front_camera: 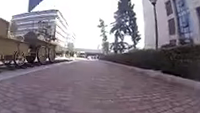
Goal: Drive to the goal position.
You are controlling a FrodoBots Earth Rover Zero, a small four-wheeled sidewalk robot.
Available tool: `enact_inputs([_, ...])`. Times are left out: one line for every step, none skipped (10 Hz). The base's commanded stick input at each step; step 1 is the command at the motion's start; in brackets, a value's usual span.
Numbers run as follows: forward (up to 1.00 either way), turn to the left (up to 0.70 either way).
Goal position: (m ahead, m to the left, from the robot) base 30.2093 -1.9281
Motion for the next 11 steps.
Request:
enact_inputs([0.70, 0.00])
enact_inputs([0.70, 0.00])
enact_inputs([0.70, 0.00])
enact_inputs([0.70, 0.00])
enact_inputs([0.70, 0.00])
enact_inputs([0.70, 0.00])
enact_inputs([0.70, 0.00])
enact_inputs([0.70, 0.00])
enact_inputs([0.70, 0.00])
enact_inputs([0.70, 0.00])
enact_inputs([0.70, 0.00])
